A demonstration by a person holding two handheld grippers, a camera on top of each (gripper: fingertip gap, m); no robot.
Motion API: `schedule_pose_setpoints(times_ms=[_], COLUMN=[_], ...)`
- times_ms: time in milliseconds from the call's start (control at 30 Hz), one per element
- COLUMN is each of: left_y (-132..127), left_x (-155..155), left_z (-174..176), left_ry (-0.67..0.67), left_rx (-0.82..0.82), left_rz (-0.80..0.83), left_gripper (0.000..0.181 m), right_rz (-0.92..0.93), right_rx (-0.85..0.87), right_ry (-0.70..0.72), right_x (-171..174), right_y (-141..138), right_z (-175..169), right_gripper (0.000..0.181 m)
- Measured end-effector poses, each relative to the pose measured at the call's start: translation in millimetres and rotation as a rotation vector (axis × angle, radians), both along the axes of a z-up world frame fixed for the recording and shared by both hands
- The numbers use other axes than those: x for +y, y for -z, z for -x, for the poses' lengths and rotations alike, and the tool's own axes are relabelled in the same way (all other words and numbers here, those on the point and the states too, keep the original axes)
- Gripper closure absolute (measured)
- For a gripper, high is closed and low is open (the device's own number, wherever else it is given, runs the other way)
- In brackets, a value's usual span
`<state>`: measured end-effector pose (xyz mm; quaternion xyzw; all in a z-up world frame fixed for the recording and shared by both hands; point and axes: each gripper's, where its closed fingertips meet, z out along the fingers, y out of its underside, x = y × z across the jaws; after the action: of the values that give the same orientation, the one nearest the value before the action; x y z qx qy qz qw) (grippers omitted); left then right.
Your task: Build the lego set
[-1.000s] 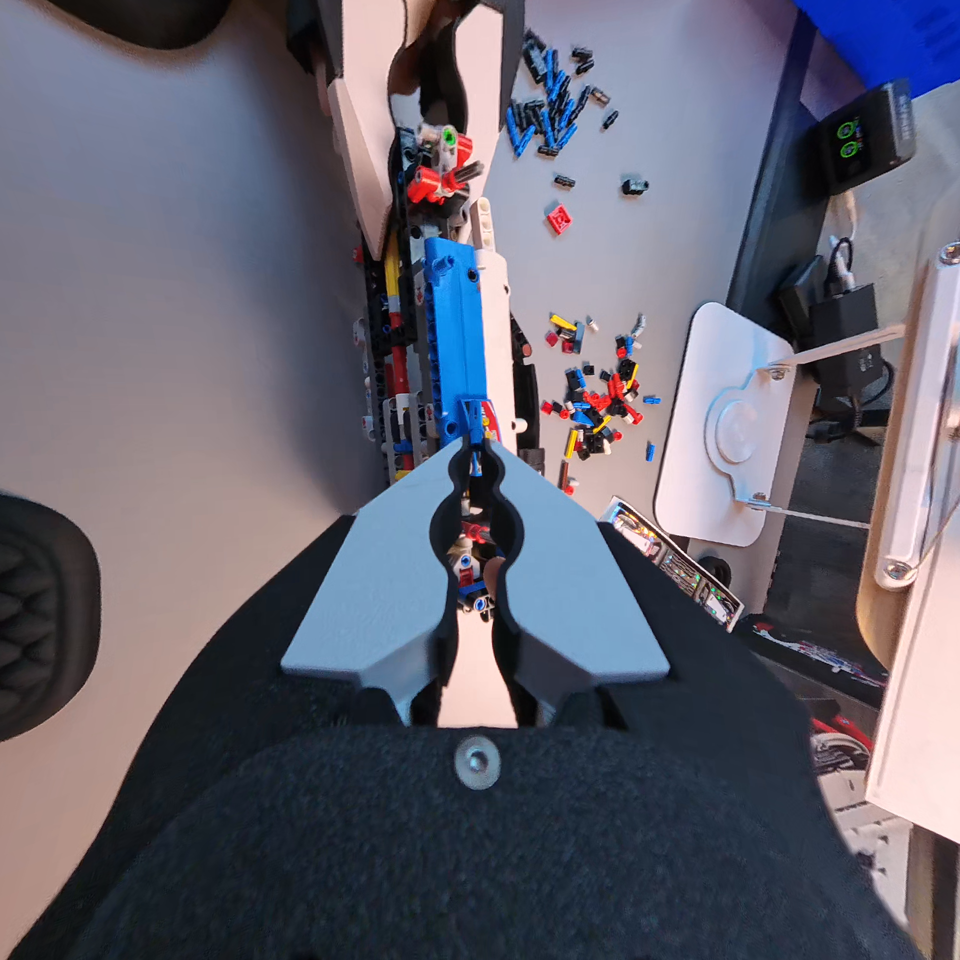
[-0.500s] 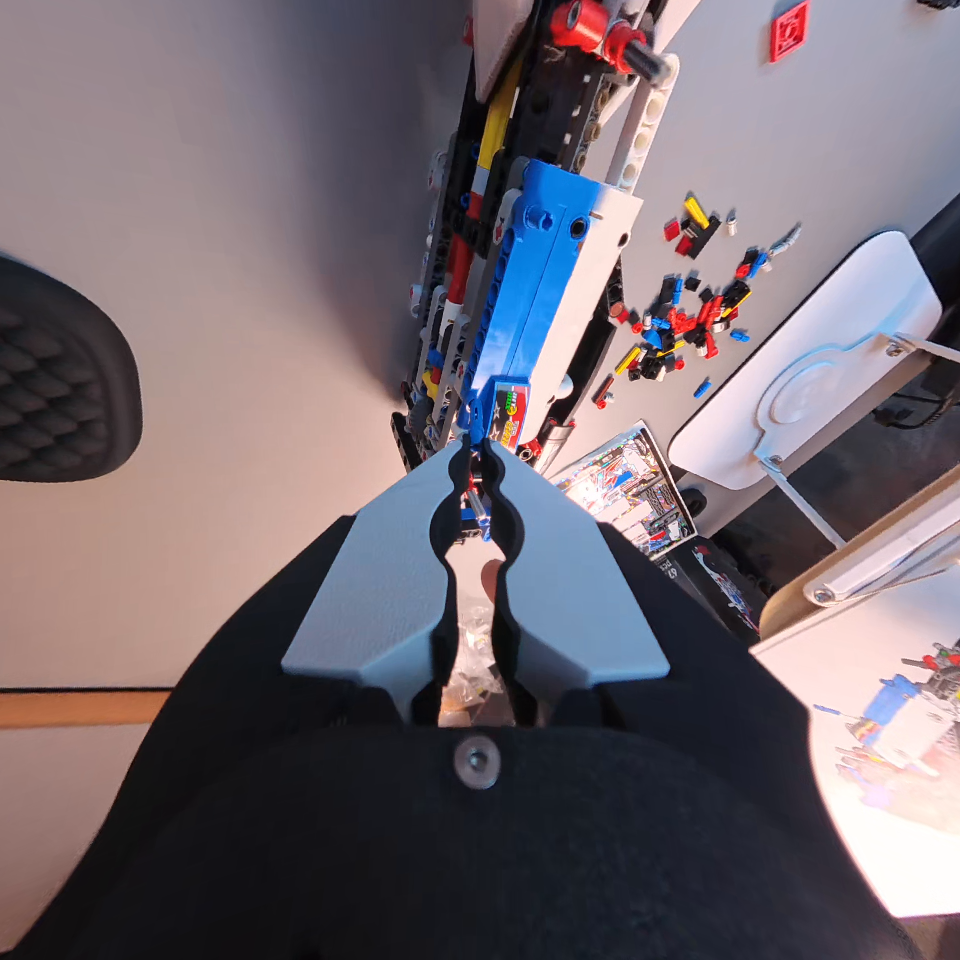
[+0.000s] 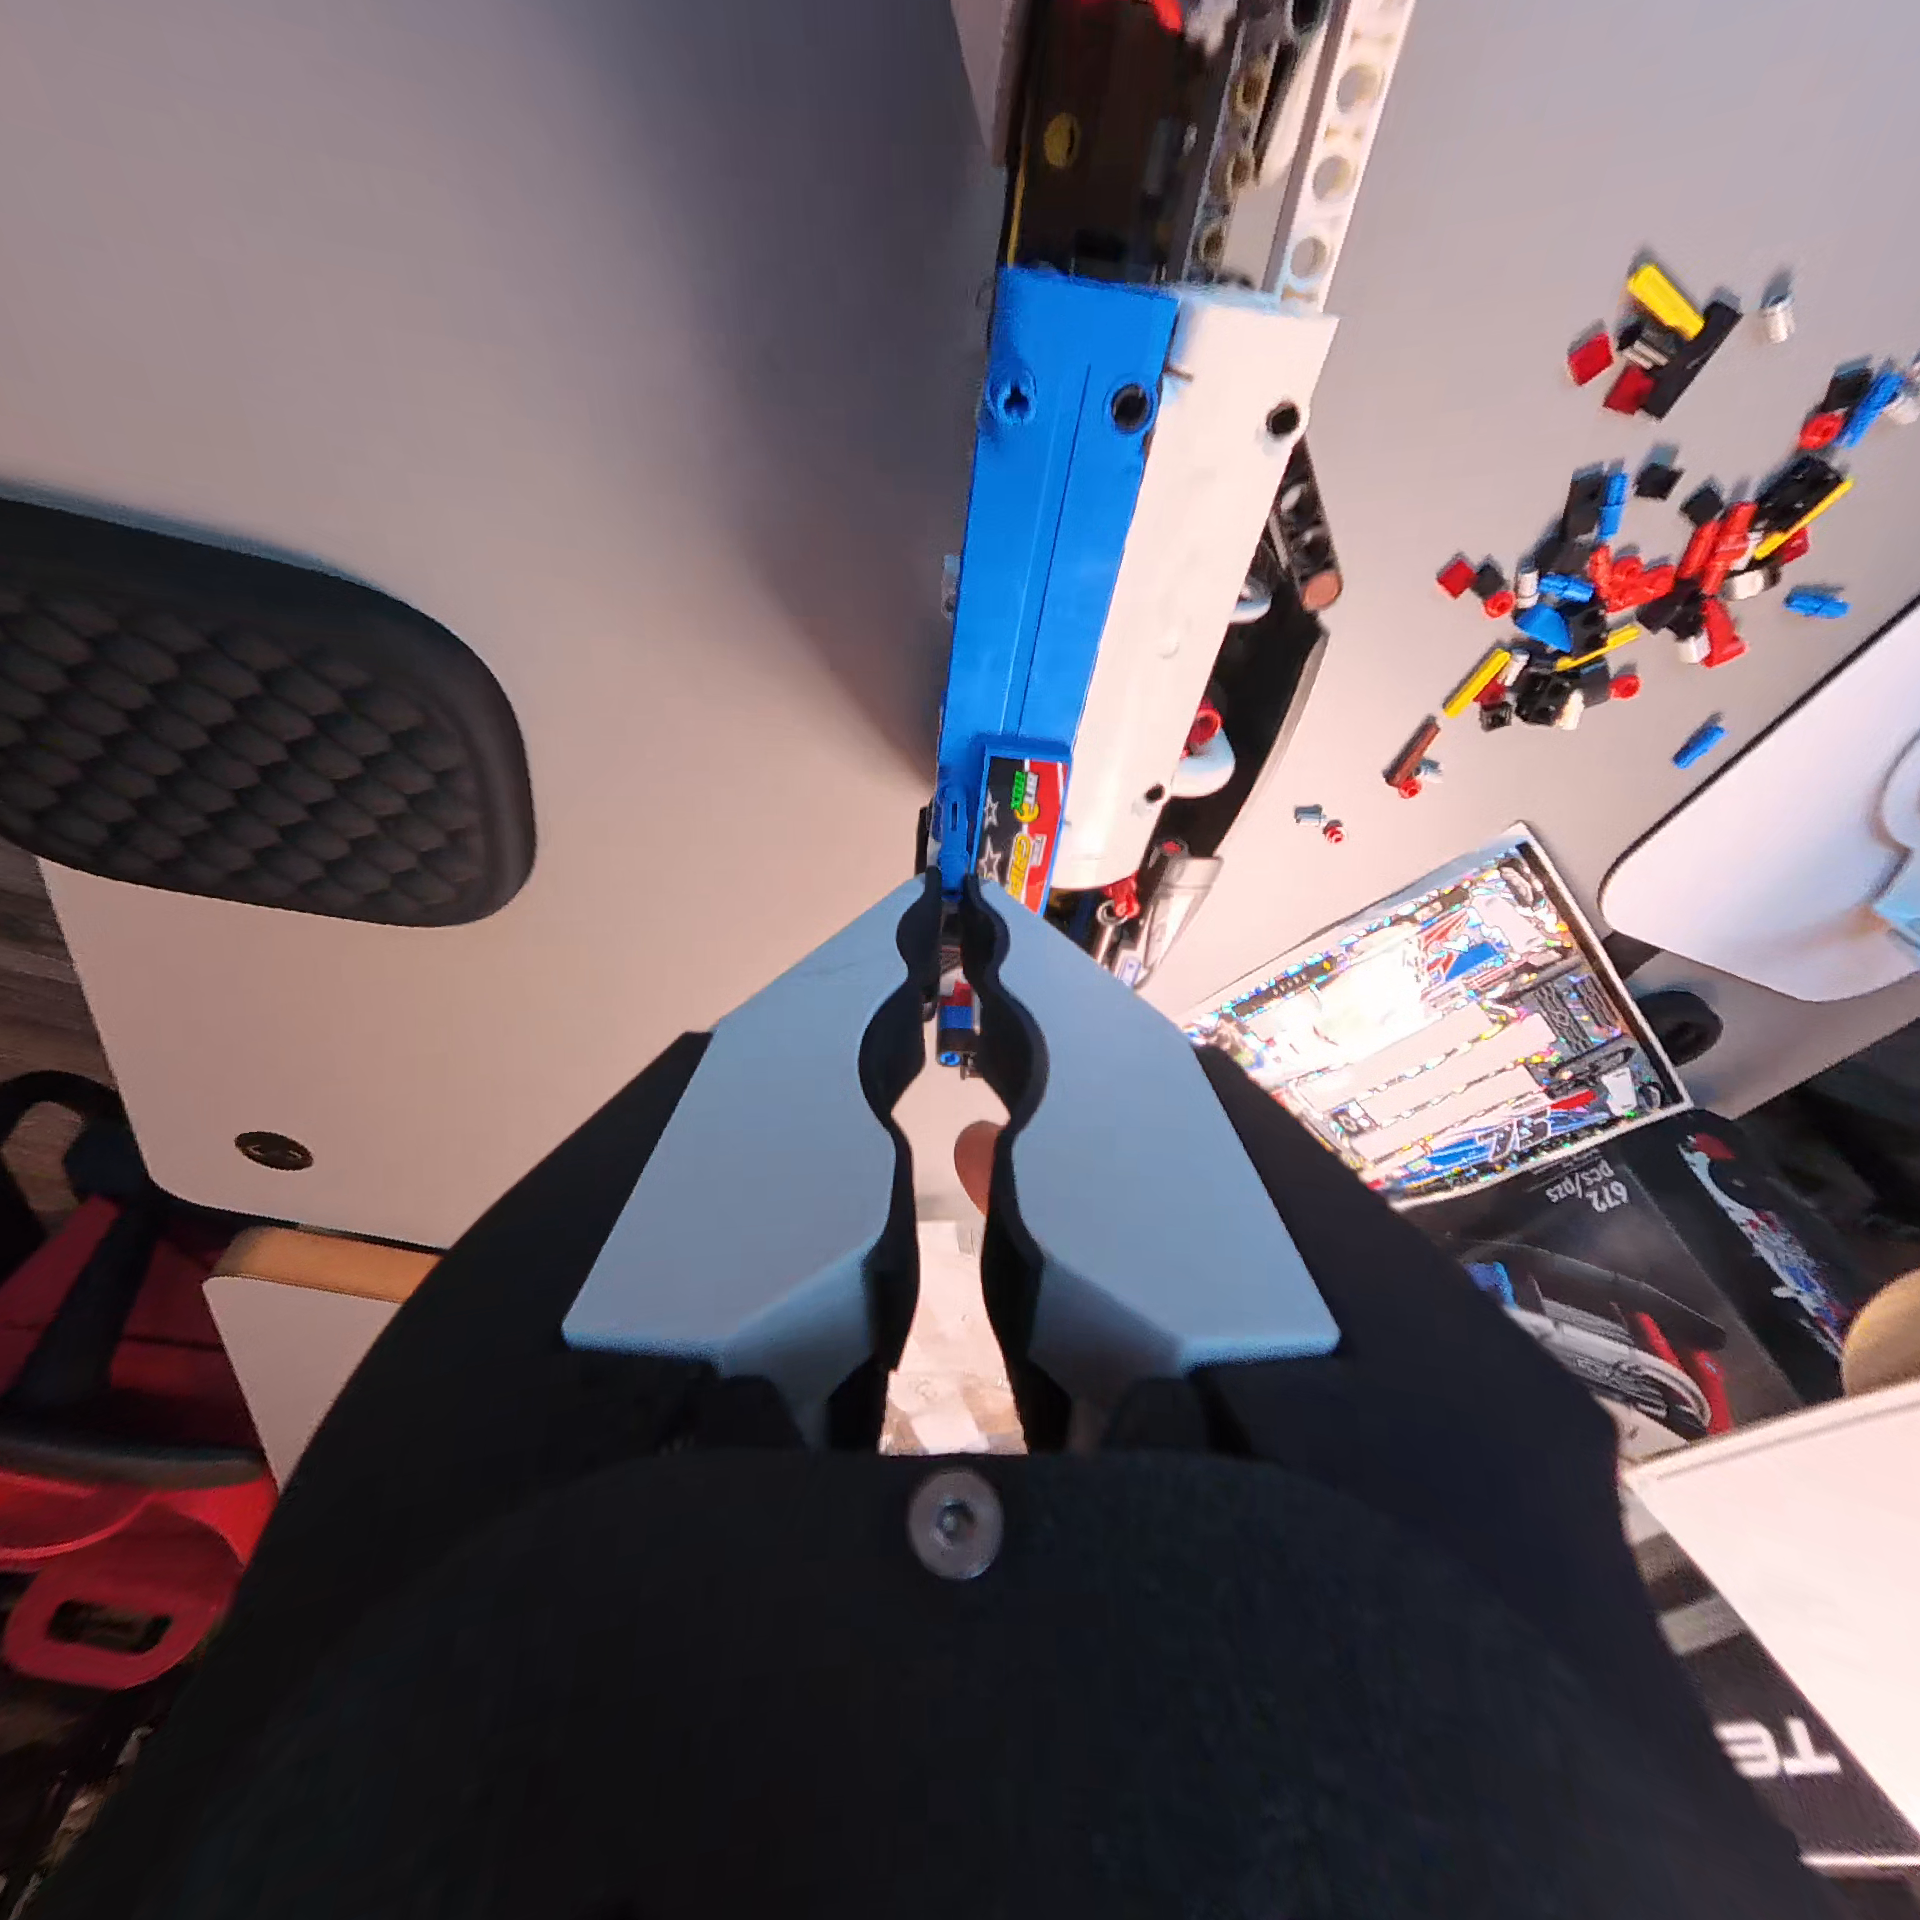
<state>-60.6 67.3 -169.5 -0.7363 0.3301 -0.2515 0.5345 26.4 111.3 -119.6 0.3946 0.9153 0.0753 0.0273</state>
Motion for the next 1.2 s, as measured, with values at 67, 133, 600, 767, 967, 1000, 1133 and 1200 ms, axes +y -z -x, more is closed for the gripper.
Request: schedule_pose_setpoints(times_ms=[67,133,600,767,967,1000,1133,1200], left_y=[0,1,0,0,-1,-1,-1,-1], left_x=[1,1,1,1,0,0,0,0], left_z=[0,1,0,-1,-1,-1,-2,-1], left_ry=[-0.005,-0.006,-0.018,-0.026,-0.029,-0.028,-0.029,-0.031], left_rx=[-0.005,-0.015,-0.021,-0.014,-0.013,-0.014,-0.013,-0.016], left_rz=[0.004,0.016,0.029,0.022,0.026,0.027,0.024,0.024], left_gripper=[0.145,0.145,0.146,0.146,0.146,0.146,0.146,0.146], right_rz=[0.027,0.016,-0.114,-0.151,-0.179,-0.18,-0.2,-0.18], right_rx=[-0.004,0.014,-0.052,-0.104,-0.168,-0.177,-0.213,-0.184], right_ry=[0.035,0.034,-0.032,-0.016,-0.002,0.001,-0.008,0.007], right_x=[1,4,4,5,6,6,7,5], right_y=[3,3,-2,-3,-2,-2,-2,-4], right_z=[-4,-3,8,5,-1,-1,-1,5], right_gripper=[0.181,0.18,0.18,0.181,0.181,0.18,0.181,0.18])
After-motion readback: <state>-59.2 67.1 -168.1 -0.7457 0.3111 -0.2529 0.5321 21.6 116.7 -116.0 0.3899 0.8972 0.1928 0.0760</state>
